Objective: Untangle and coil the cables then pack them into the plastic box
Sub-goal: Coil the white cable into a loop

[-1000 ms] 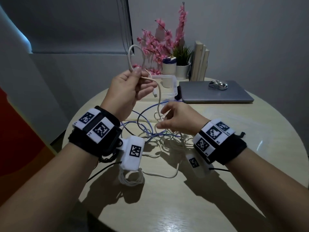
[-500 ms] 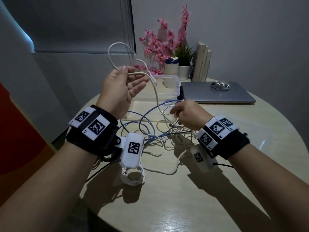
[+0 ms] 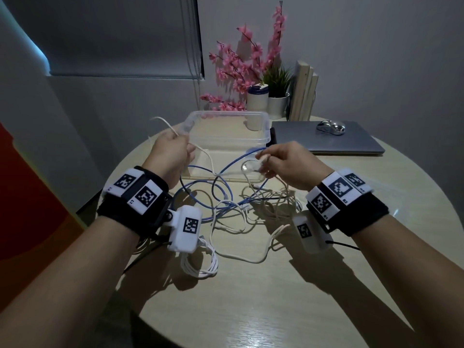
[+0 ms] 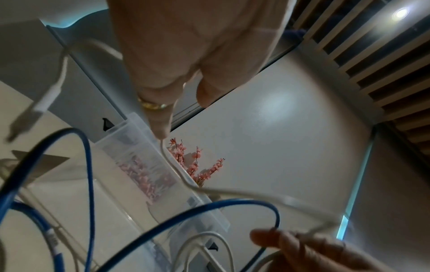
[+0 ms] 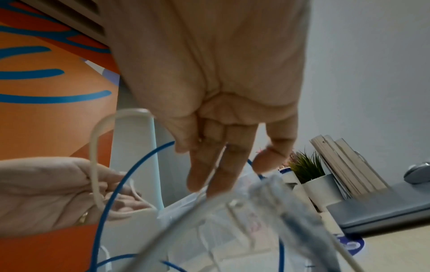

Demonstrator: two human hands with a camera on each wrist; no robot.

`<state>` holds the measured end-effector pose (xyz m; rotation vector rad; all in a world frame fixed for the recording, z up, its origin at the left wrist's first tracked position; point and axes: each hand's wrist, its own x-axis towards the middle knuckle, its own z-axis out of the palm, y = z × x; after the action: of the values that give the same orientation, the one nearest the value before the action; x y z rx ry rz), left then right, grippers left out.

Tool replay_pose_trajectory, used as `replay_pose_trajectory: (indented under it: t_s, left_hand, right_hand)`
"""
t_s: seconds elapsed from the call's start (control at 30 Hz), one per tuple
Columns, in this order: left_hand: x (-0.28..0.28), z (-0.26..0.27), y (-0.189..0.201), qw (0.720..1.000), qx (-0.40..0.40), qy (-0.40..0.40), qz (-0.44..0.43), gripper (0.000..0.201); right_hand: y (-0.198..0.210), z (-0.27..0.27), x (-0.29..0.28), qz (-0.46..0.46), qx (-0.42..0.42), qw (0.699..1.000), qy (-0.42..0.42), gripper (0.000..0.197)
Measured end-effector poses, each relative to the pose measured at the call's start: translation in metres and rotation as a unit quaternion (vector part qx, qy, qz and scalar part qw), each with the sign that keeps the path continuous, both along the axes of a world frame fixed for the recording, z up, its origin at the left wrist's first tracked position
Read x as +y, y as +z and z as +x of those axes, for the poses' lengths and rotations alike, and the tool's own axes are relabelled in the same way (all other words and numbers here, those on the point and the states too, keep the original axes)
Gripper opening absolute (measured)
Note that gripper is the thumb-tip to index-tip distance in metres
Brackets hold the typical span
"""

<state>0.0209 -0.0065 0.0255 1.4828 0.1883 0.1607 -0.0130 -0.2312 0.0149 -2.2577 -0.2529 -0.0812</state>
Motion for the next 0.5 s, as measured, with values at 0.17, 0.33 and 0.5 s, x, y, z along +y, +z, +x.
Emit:
replay_pose_trajectory:
  t_s: [0.17,0.33,0.5]
  left_hand:
    - [-0.004,-0.01,-0.003,0.985,-0.036,-0.024,0.169,0.046]
    - [-0.027,-0.04,0.013,0.921,-0.213,-0.132,0.299,0.013]
    - [-0.035,-0.037,0.013,0.912,-0.22,-0.178,0.297,0.013]
  right_hand:
    - [0.011,0.0,-0.001,-0.04,-0.081,0.995,-0.042,0.025]
    - [0.017,0.001,0.005,-0.045,-0.105,0.992,-0.045,0.023]
    - [0.017,-0.001,0.01,-0.004,-0.082,0.996,-0.035,0.023]
